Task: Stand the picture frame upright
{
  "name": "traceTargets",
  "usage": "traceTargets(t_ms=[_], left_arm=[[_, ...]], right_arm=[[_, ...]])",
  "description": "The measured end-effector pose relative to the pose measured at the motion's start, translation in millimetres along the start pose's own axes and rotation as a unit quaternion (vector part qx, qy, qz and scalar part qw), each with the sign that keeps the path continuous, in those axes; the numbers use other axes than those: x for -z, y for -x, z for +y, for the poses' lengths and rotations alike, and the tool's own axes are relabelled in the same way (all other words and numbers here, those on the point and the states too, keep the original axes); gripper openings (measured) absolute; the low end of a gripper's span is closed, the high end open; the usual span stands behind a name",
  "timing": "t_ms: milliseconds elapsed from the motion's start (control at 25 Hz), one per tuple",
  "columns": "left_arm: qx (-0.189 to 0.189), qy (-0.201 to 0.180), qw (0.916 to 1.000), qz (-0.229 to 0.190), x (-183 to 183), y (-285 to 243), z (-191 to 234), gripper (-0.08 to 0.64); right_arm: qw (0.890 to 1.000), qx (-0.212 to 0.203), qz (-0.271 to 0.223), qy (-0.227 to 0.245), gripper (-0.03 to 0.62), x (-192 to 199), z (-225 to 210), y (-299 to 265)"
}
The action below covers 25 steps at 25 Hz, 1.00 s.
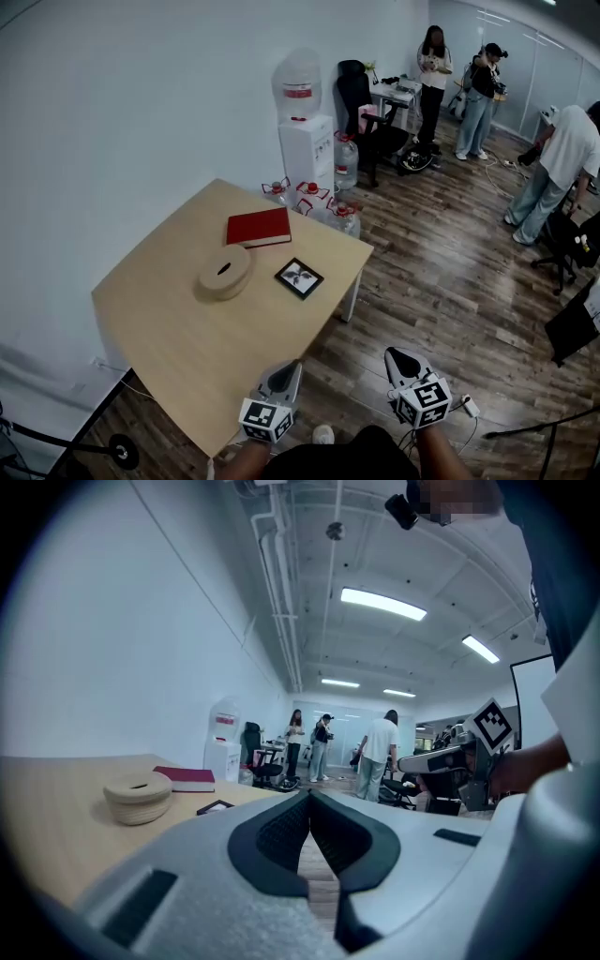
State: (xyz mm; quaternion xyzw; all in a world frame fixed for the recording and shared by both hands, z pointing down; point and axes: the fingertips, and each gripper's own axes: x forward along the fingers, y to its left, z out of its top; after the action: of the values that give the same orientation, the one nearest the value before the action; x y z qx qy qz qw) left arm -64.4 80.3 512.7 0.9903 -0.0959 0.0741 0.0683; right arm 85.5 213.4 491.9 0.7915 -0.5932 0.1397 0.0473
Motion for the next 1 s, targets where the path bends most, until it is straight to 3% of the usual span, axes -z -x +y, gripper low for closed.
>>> traceTargets(t_ms=[360, 1000], left_arm=[[-0.006, 0.007, 0.9998, 0.016, 6, -39, 34, -0.005], [-0.103, 0.02, 0.9933, 0.049, -5, -161, 102, -0.005]], right_arm=[[1.0, 0.0, 0.003, -0.021, 0.011, -1, -30, -53], [0.993, -0.109, 0.036, 0.014, 0.011, -38, -112, -214]])
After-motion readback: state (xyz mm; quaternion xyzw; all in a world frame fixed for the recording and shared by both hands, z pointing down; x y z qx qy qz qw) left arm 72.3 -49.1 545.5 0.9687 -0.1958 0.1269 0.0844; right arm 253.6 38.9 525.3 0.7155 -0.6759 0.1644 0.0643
